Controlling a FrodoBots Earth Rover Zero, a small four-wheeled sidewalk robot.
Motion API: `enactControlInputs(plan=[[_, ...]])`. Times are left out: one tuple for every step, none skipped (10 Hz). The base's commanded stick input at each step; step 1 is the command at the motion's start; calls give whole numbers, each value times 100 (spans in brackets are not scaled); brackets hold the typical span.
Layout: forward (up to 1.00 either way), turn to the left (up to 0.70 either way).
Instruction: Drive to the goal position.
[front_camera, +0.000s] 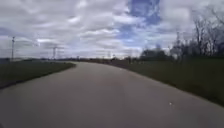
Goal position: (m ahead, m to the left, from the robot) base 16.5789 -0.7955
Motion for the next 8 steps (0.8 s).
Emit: enactControlInputs(plan=[[100,0],[100,0],[100,0],[100,0],[100,0],[100,0],[100,0],[100,0]])
